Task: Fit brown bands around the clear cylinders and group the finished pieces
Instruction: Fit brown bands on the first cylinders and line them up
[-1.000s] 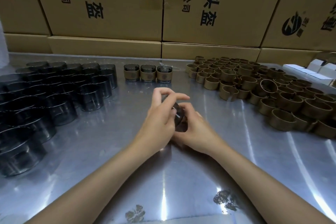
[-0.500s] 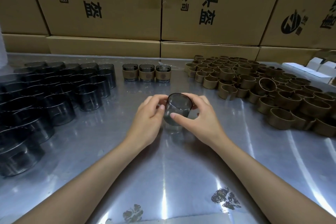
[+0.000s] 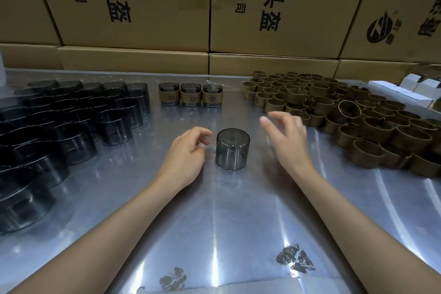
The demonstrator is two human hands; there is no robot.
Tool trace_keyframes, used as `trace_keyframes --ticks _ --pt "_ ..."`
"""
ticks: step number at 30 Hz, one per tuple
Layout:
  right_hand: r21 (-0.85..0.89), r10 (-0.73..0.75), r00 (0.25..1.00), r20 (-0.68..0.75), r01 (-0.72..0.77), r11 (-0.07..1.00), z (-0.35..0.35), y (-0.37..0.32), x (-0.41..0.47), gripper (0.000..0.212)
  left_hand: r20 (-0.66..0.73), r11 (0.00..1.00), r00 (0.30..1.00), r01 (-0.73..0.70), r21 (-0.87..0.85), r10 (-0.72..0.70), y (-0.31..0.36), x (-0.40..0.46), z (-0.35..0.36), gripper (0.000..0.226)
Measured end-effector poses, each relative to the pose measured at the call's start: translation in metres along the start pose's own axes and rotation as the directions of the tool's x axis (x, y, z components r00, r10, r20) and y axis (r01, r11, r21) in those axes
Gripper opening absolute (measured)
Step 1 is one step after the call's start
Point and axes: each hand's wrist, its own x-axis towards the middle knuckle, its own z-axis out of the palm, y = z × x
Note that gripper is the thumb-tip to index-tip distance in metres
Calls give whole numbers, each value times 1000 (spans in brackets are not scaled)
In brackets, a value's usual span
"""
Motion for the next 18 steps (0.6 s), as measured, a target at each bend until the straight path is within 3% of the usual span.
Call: trace_keyframes --ticks 6,9,12,15,18 --pt "-368 94 974 -208 -167 915 -17 38 40 37 -13 1000 1000 12 -15 -12 -6 7 0 34" --pt "-510 133 969 -208 -223 831 -12 43 55 43 -8 1000 1000 1 -5 -1 -7 8 0 34" --pt "-574 140 964 -224 -247 781 -8 44 62 35 -9 1000 1000 0 -3 0 -8 10 1 35" --pt "-580 34 968 -249 -177 795 -8 42 59 22 -2 1000 1000 6 -19 -6 -8 10 0 35" --pt "-553 -173 957 -231 17 833 -10 33 44 15 -6 1000 1000 -2 -26 2 -7 9 0 35"
